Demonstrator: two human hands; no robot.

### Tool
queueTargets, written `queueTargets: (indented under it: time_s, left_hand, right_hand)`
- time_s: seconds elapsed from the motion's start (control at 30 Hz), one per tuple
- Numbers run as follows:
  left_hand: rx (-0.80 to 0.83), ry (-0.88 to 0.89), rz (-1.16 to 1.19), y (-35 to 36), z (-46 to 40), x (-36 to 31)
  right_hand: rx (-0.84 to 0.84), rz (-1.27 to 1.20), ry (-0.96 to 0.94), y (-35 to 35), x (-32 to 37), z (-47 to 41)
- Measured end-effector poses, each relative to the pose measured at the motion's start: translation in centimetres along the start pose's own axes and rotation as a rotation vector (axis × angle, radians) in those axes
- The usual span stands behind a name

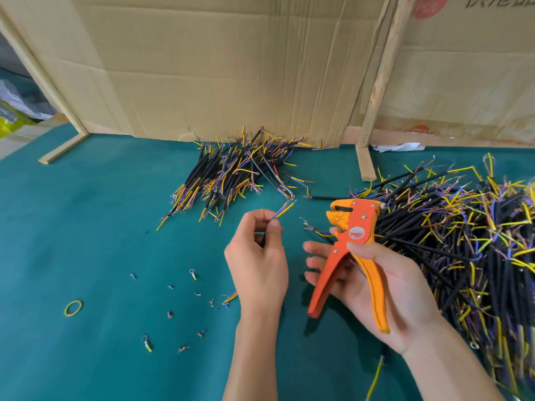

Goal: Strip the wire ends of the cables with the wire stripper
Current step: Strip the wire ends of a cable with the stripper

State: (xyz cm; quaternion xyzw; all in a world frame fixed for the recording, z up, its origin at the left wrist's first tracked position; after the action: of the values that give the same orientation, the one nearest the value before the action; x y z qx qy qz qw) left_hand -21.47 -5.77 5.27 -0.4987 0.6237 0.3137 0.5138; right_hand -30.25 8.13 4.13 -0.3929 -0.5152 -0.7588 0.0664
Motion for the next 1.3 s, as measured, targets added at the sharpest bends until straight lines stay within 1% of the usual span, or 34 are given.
queueTargets:
  time_s: [0.07, 0.2, 0.33, 0.67, 0.77, 0.93, 1.0, 1.1, 1.17, 1.23, 1.3]
  left_hand:
    - [0.03, -0.026, 0.038, 0.2, -0.1, 0.3]
    - [0.064, -0.073, 0.092, 0.3, -0.3, 0.6]
    - [0.104, -0.061, 0.063, 0.6, -0.1, 0.5]
    - [0.182, -0.052, 0.0, 1.0, 0.1, 0.4]
    - [0.202, -0.058, -0.005, 1.2, 0.0, 0.5]
    - [0.216, -0.056, 0.012, 1.3, 0.0, 0.7]
    - [0.203, -0.047, 0.039, 1.2, 0.0, 0.6]
    - [0.168, -0.042, 0.109, 1.1, 0.0, 0.2]
    - [0.166, -0.046, 0.115, 1.0, 0.0, 0.1]
    - [0.098, -0.013, -0.018, 0.1, -0.2, 0.2]
    - [-0.04, 0.007, -0.196, -1.7, -0.9, 0.7]
  right_hand:
    - [0.038, 0.009, 0.012, 0.0, 0.0, 0.0]
    - [0.115, 0.105, 0.074, 0.5, -0.7, 0.1]
    - [0.139, 0.179, 0.133, 0.6, -1.3, 0.1]
    - [0.201, 0.255, 0.127, 0.6, -1.0, 0.6]
    - [0.195, 0.221, 0.137, 0.9, -1.3, 0.5]
    - [0.088, 0.206, 0.123, 0.6, -1.4, 0.4]
    - [0.051, 0.2, 0.091, 0.9, -1.5, 0.3]
    - [-0.075, 0.192, -0.004, 0.6, -1.0, -0.2]
    - [-0.121, 0.174, -0.054, 0.2, -0.3, -0.3]
    - [-0.117, 0.1, -0.091, -0.4, 0.4, 0.0]
    - [-0.063, 0.039, -0.1, -0.4, 0.6, 0.2]
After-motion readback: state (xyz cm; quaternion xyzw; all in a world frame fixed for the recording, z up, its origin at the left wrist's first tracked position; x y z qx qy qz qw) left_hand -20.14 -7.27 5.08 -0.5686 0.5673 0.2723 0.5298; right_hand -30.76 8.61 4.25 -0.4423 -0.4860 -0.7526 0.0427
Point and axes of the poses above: each hand's wrist, its own z-axis away from the middle knuckle, its own y-axis out of the palm, x = y × z, the point moved 6 cm from there along -z, towards the middle knuckle
